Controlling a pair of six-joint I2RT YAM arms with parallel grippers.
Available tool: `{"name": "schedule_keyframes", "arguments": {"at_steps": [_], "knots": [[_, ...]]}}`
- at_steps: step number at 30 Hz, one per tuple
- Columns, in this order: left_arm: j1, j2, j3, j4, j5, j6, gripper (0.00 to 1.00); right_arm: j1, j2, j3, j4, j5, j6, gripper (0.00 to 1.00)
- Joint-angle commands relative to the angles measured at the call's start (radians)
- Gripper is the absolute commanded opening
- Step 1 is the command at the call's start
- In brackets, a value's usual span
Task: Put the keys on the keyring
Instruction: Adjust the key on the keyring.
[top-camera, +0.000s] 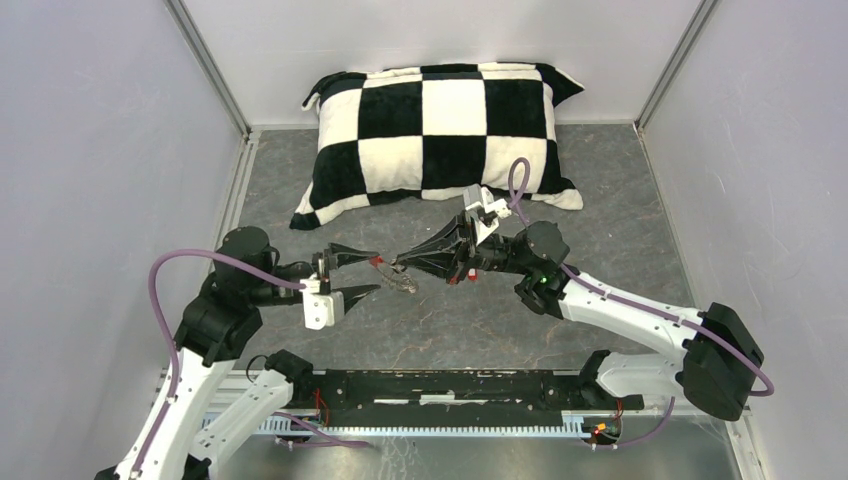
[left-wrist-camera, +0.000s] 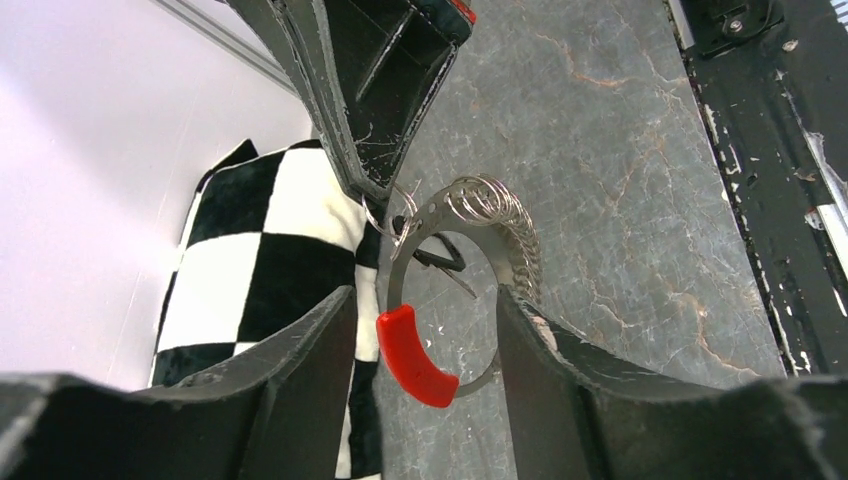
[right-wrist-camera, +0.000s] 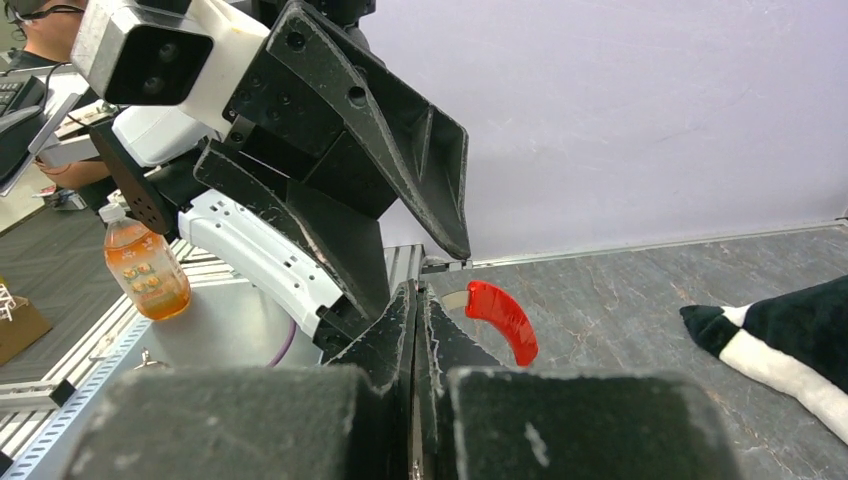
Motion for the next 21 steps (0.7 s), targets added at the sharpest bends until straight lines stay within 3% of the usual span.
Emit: {"name": "schedule_keyframes", "arguments": {"at_steps": [1,11,21], "knots": [[-0.005,0.028,-0.005,0.023,0.044,0.068,0.58,0.004,-0.019,-0.012,0.111,-0.001,0.033,0.0],[-0.005,0.021,-0.051,0.098,0.07,0.088,0.52,0.004,0.03,-0.033,0.229,0.002,0.096,0.0],[-0.004,0.022,-0.067,0.097,0.095,0.127,0.49,0.003,0.053,-0.02,0.237,0.008,0.094,0.0]]}}
